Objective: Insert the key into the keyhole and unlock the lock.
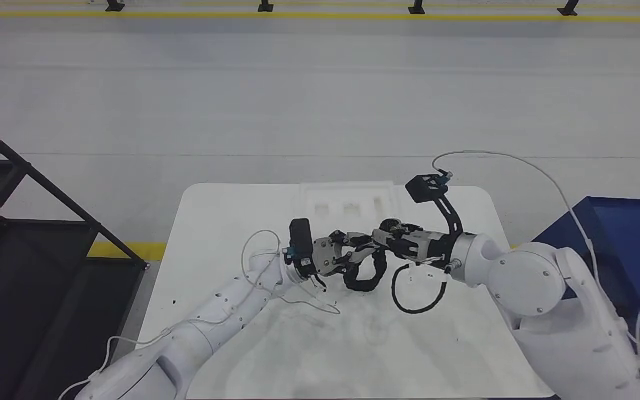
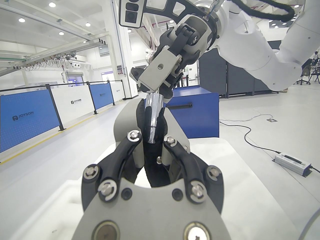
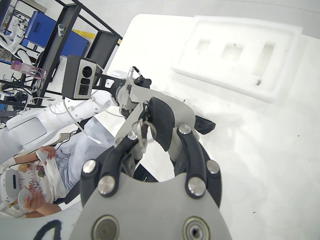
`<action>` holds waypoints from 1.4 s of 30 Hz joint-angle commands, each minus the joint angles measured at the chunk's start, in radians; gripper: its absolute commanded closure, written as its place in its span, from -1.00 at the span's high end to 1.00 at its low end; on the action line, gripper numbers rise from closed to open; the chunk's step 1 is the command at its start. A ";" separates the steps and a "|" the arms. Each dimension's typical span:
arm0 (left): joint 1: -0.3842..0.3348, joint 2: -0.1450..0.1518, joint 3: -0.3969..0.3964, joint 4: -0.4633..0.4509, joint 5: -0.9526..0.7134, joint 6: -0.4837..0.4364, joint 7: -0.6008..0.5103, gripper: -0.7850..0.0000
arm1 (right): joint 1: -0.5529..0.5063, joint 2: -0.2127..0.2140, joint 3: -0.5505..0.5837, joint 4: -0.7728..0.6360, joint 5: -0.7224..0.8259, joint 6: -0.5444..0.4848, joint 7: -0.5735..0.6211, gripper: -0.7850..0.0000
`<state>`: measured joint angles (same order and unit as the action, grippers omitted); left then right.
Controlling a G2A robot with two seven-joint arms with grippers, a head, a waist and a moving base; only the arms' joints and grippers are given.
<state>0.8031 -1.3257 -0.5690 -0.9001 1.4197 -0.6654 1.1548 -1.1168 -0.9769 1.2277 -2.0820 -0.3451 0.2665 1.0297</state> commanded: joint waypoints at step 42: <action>0.003 0.179 -0.060 -0.066 -0.072 -0.145 -0.144 -1.00 | -0.068 0.041 -0.047 0.095 -0.270 -0.370 0.284 -1.00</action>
<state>0.7995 -1.1590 -0.6236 -0.9510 1.3474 -0.8080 1.0125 -1.1831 -0.9362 1.1970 -1.9892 -0.6054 -0.0786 1.3007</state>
